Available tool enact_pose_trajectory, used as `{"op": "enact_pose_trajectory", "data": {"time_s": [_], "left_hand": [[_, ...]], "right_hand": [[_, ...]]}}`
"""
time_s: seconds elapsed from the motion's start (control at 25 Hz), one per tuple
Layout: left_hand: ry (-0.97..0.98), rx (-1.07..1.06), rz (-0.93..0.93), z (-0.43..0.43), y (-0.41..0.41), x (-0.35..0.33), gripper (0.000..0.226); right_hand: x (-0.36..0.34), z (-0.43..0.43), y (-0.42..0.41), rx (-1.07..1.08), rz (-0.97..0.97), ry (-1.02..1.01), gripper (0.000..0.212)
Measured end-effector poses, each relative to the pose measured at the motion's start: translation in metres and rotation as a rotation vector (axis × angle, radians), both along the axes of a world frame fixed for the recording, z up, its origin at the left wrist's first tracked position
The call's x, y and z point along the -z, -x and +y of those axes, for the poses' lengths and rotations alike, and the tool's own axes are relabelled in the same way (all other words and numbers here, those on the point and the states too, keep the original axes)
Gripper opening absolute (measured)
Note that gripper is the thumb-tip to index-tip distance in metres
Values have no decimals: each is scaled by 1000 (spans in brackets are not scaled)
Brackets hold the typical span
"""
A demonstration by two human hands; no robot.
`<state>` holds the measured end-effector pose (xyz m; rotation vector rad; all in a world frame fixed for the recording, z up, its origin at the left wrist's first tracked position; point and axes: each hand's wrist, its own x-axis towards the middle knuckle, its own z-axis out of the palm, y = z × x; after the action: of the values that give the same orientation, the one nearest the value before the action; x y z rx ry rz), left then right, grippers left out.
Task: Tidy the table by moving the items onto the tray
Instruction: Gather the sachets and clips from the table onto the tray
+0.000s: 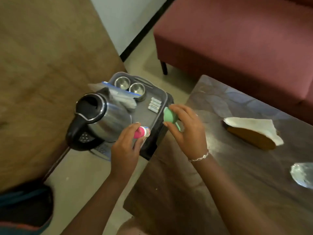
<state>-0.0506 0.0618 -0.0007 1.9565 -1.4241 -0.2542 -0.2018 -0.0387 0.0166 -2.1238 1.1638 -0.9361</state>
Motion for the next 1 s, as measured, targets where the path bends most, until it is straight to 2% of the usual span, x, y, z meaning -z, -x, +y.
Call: {"op": "enact_pose_trajectory", "data": {"time_s": [0.12, 0.24, 0.44, 0.72, 0.84, 1.0], "left_hand": [[-14, -52, -15, 10, -29, 20, 33], [-37, -54, -31, 9, -39, 38, 32], [-139, -24, -72, -4, -55, 58, 33], [-159, 43, -95, -14, -56, 75, 27], [-187, 62, -106, -18, -53, 77, 36], [-200, 91, -113, -27, -52, 83, 37]], "right_hand": [[22, -31, -65, -184, 116, -9, 35], [64, -55, -105, -331, 321, -91, 37], [118, -68, -135, -400, 619, -190, 33], [130, -67, -155, -302, 590, -189, 34], [135, -65, -156, -301, 630, -206, 34], [133, -71, -148, -299, 672, -234, 38]]}}
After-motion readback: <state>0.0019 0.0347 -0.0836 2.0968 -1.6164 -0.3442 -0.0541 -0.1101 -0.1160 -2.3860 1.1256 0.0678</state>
